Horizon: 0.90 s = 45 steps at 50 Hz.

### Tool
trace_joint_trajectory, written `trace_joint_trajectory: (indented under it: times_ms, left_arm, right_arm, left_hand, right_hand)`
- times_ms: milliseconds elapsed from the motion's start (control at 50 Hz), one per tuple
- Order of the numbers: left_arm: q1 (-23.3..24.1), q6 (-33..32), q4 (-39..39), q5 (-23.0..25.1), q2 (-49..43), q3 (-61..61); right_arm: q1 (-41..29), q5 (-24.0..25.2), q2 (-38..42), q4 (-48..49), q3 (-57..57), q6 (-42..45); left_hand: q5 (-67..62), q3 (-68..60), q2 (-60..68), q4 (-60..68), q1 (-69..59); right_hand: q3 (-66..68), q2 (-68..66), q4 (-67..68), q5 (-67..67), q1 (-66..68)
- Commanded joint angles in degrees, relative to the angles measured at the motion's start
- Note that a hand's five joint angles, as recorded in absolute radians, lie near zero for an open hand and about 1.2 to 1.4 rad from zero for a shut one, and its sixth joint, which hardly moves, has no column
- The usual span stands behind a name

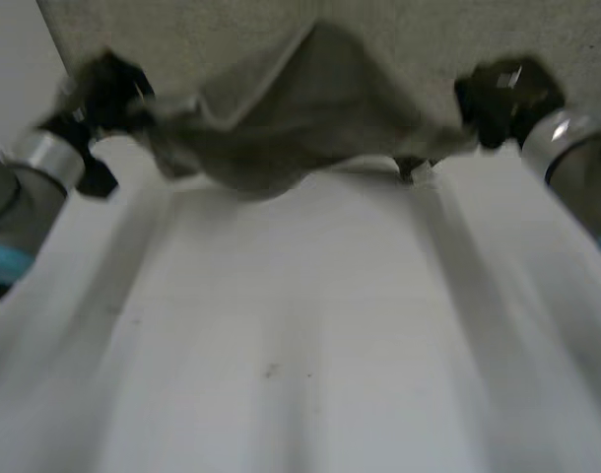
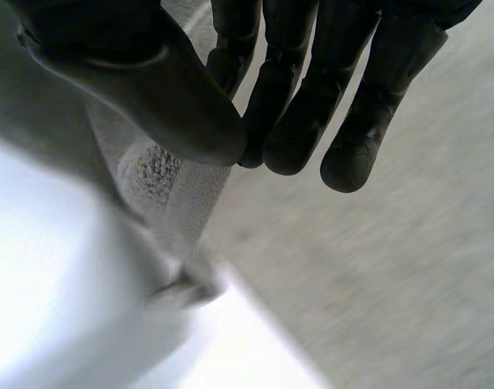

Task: Fold the towel.

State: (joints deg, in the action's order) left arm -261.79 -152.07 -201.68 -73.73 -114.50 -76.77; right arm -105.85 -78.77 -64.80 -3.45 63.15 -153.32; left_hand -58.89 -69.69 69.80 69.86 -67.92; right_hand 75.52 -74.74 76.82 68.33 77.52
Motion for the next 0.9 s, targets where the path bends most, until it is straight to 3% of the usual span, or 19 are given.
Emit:
trace_joint_trajectory:
  times_ms: [20, 140, 320, 360, 380, 420, 480, 580, 700, 820, 900]
  left_arm:
    - [-1.26, -2.78, -9.32, 4.91, -5.38, -12.76]
    - [-3.63, -11.2, -11.8, 6.66, -7.32, -18.14]
    - [-4.78, -19.23, -10.31, 9.22, -5.21, -20.52]
    - [-4.78, -21.15, -10.31, 9.3, -3.02, -22.18]
    - [-4.78, -21.16, -10.31, 9.3, -3.01, -22.19]
    - [-4.78, -23.61, -10.4, 9.3, -0.74, -24.38]
    - [-4.69, -25.2, -10.4, 9.3, 0.41, -25.53]
    - [-3.55, -34.84, -11.01, 9.39, 4.36, -31.32]
    - [0.92, -42.24, -11.1, 8.96, 7.0, -35.89]
    - [4.89, -44.19, -11.19, 8.43, 7.8, -38.63]
    - [8.92, -44.63, -11.1, 4.93, 7.98, -39.33]
  right_arm:
    - [2.48, 1.95, 0.81, 1.42, 16.98, 2.67]
    - [4.86, 3.89, 0.46, 8.52, 28.94, 6.45]
    - [7.32, 4.07, -3.5, 13.47, 35.29, 6.11]
    - [7.5, 3.98, -4.02, 14.26, 36.17, 6.02]
    - [7.67, 3.98, -4.2, 15.13, 36.95, 6.02]
    - [7.76, 3.98, -4.2, 15.93, 37.57, 6.02]
    - [7.85, 4.07, -4.2, 16.54, 38.63, 6.02]
    - [7.76, 4.07, -4.2, 16.63, 39.33, 5.75]
    - [7.68, 4.07, -4.29, 16.72, 39.86, 5.23]
    - [7.68, 4.07, -4.29, 16.72, 39.95, 5.23]
    - [7.76, 4.07, -4.29, 16.72, 40.3, 5.23]
  left_hand:
    - [-11.11, -10.31, 10.2, 10.14, -12.08]
    - [-11.11, -10.31, 10.2, 10.14, -12.08]
    - [-11.11, -10.31, 10.2, 10.14, -12.08]
    - [3.56, 4.36, -4.47, -4.53, 2.59]
    - [3.67, 4.47, -4.58, -4.64, 2.69]
    - [33.3, 34.1, -34.21, -34.27, 32.33]
    - [40.0, 40.8, -40.91, -40.97, 39.03]
    - [57.48, 58.28, -58.39, -58.45, 56.51]
    - [58.0, 58.8, -58.91, -58.97, 57.03]
    - [57.16, 57.96, -58.07, -58.13, 56.19]
    - [56.49, 57.29, -57.4, -57.46, 55.52]
  right_hand:
    - [4.48, -5.26, 3.18, 1.67, 2.48]
    - [4.48, -5.26, 3.18, 1.67, 2.48]
    - [4.48, -5.26, 3.18, 1.67, 2.48]
    - [4.48, -5.26, 3.18, 1.67, 2.48]
    - [4.48, -5.26, 3.18, 1.67, 2.48]
    - [4.48, -5.26, 3.18, 1.67, 2.48]
    - [4.48, -5.26, 3.18, 1.67, 2.48]
    - [4.48, -5.26, 3.18, 1.67, 2.48]
    - [4.48, -5.26, 3.18, 1.67, 2.48]
    - [4.48, -5.26, 3.18, 1.67, 2.48]
    - [4.48, -5.26, 3.18, 1.67, 2.48]
